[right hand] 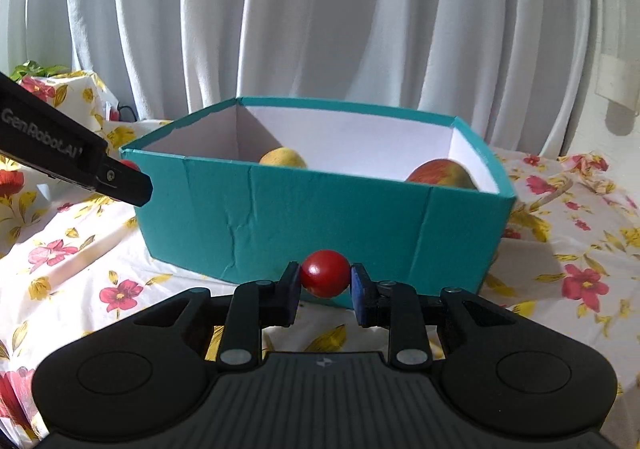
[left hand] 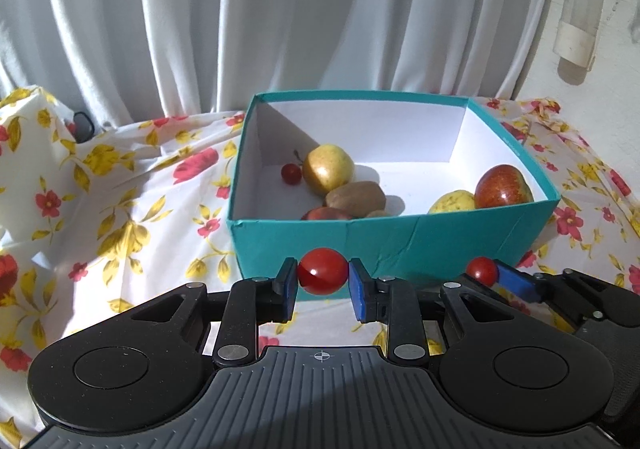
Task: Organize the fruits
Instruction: 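Release the cherry tomato into the box with the left tool while the right tool carries its tomato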
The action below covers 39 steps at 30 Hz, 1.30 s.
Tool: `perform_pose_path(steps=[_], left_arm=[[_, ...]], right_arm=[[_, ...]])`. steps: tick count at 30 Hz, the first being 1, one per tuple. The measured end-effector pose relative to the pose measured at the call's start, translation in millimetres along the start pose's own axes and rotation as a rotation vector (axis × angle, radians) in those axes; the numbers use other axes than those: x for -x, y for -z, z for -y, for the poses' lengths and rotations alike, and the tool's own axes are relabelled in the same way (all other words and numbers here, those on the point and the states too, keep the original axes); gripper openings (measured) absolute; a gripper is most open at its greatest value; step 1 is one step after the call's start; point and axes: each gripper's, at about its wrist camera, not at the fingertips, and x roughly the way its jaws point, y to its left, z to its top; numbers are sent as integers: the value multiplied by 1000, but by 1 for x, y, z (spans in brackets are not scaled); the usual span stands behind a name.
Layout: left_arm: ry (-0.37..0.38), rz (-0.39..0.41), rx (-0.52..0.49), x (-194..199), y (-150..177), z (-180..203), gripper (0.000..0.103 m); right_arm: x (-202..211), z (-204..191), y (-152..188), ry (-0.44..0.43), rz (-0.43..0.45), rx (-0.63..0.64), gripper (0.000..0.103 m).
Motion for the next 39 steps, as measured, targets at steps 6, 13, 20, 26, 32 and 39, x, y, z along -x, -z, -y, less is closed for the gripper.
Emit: perform_pose_path(steps=[6, 13, 20, 26, 32, 39], left_arm=[[-21, 46, -26, -3, -25, 23, 31], [-48, 57, -49, -10, -47, 38, 31], [-23, 40, -70, -25, -58, 36, 31], [-11, 15, -66, -43, -63, 24, 31], [-2, -4, -52, -62, -65, 13, 31], [12, -73, -63, -94, -60, 9, 32]], right_arm=[[35, 33, -7, 64, 57, -58, 26], [66, 51, -14, 144, 115, -99, 26], [78, 47, -33, 194, 168, -135, 26], [80, 35, -56, 220, 185, -139, 26], [75, 22, -72, 229, 193, -118, 26], [67, 15, -80, 238, 194, -118, 26]])
